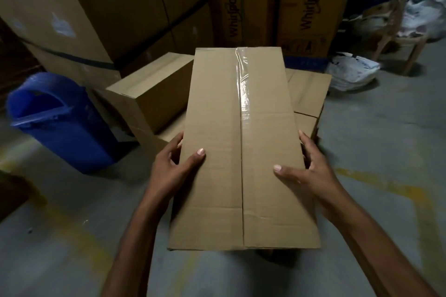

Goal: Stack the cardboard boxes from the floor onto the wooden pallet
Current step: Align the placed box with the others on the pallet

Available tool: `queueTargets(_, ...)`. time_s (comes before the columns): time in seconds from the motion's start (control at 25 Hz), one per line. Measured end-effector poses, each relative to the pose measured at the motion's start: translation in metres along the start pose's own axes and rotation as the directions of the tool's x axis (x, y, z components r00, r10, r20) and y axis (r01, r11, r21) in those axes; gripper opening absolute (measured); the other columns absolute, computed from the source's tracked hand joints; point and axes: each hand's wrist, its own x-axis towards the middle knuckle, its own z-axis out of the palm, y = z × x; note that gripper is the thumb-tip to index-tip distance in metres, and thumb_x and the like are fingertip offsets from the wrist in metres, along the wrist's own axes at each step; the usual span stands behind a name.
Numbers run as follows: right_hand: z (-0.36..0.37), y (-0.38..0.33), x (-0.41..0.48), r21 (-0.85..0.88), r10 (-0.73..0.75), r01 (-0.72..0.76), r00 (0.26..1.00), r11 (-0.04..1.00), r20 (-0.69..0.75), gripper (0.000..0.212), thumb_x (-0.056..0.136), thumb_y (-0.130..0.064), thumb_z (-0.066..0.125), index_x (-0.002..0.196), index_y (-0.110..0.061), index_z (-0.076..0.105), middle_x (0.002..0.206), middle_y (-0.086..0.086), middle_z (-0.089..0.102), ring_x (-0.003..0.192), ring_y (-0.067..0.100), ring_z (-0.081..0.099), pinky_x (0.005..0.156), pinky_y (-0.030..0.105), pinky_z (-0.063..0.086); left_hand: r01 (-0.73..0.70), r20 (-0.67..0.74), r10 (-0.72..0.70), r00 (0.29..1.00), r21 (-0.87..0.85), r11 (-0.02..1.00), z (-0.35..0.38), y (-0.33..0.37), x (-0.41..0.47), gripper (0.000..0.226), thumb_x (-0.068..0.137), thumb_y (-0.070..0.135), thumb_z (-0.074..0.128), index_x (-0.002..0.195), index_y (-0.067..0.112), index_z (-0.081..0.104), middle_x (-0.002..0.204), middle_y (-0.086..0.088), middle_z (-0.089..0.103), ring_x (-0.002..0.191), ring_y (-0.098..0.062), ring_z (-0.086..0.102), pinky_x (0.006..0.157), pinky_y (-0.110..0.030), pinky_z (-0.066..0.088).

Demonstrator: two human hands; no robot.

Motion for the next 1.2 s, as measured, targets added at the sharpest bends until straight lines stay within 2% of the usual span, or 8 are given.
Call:
queueTargets(0.32,0.127,-0.012,0.123,0.059,0.116,-0.115,0.993,0.992,-0.023,0.096,0.072,-0.013,0.089,0.152,-0.036,0.042,0.135,-0.006,0.06,0.118,0.015,0.06,0.093,0.033,0.056,0.063,0.036,-0.062,0.997,-0.005,0.998,-0.094,-0.044,0.149,0.068,0.087,0.031,0.08,0.148,0.034,0.049,0.107,0.023,0.06,0.084,0.014,0.064,0.064,-0.009,0.047)
queueTargets(0.4,0.165,-0.014,0.141,0.097,0.146,-0.139,0.986,0.986,-0.077,0.081,0.08,0.004,0.08,0.141,-0.038,0.046,0.121,-0.011,0.061,0.101,0.005,0.061,0.071,0.016,0.056,0.051,0.102,-0.05,0.994,-0.006,0.999,-0.121,-0.063,0.19,0.066,0.086,0.032,0.082,0.146,0.032,0.053,0.112,0.018,0.066,0.089,0.013,0.066,0.072,-0.012,0.053)
queueTargets(0.52,0.224,-0.015,0.162,0.166,0.202,-0.175,0.965,0.97,-0.166,0.091,0.082,0.013,0.072,0.155,-0.029,0.038,0.124,-0.013,0.054,0.091,0.002,0.055,0.058,0.009,0.052,0.032,0.183,-0.039,0.982,0.037,0.999,-0.168,-0.088,0.247,0.067,0.08,0.044,0.085,0.141,0.035,0.06,0.121,0.014,0.072,0.106,-0.003,0.07,0.097,-0.036,0.057)
queueTargets(0.64,0.262,-0.017,0.18,0.2,0.247,-0.205,0.945,0.958,-0.213,0.097,0.08,0.011,0.076,0.16,-0.024,0.033,0.146,-0.008,0.041,0.095,0.0,0.051,0.062,0.011,0.054,0.0,0.253,-0.027,0.967,0.107,0.994,-0.199,-0.093,0.297,0.065,0.073,0.053,0.084,0.134,0.038,0.065,0.114,0.017,0.075,0.106,-0.005,0.071,0.101,-0.043,0.055)
queueTargets(0.72,0.282,-0.017,0.194,0.183,0.263,-0.223,0.934,0.958,-0.24,0.102,0.078,0.008,0.08,0.161,-0.026,0.031,0.161,0.002,0.036,0.116,0.008,0.049,0.069,0.014,0.054,-0.001,0.291,-0.039,0.956,0.134,0.991,-0.213,-0.094,0.327,0.057,0.077,0.049,0.084,0.131,0.037,0.067,0.109,0.021,0.075,0.103,-0.004,0.071,0.101,-0.041,0.055)
queueTargets(0.92,0.307,-0.014,0.247,0.22,0.268,-0.209,0.917,0.953,-0.294,0.104,0.078,0.005,0.081,0.161,-0.029,0.029,0.157,-0.004,0.037,0.13,0.014,0.043,0.074,0.016,0.055,0.007,0.368,-0.056,0.928,0.133,0.991,-0.212,-0.098,0.398,0.044,0.086,0.036,0.081,0.127,0.035,0.067,0.102,0.021,0.072,0.099,-0.004,0.069,0.094,-0.034,0.056)
queueTargets(1.08,0.318,-0.01,0.297,0.198,0.274,-0.221,0.914,0.955,-0.298,0.105,0.077,0.0,0.084,0.16,-0.031,0.029,0.155,0.001,0.043,0.123,0.019,0.055,0.074,0.016,0.054,0.002,0.367,-0.063,0.928,0.163,0.987,-0.207,-0.099,0.458,0.044,0.083,0.033,0.084,0.124,0.03,0.068,0.104,0.015,0.073,0.099,-0.007,0.069,0.086,-0.031,0.056)
queueTargets(1.2,0.328,-0.014,0.33,0.214,0.278,-0.22,0.911,0.952,-0.303,0.101,0.082,0.006,0.078,0.162,-0.026,0.026,0.15,-0.002,0.043,0.102,0.004,0.053,0.056,0.005,0.048,-0.033,0.379,-0.053,0.924,0.215,0.976,-0.203,-0.096,0.503,0.045,0.083,0.025,0.086,0.124,0.017,0.07,0.102,0.009,0.074,0.093,-0.006,0.07,0.079,-0.022,0.055)
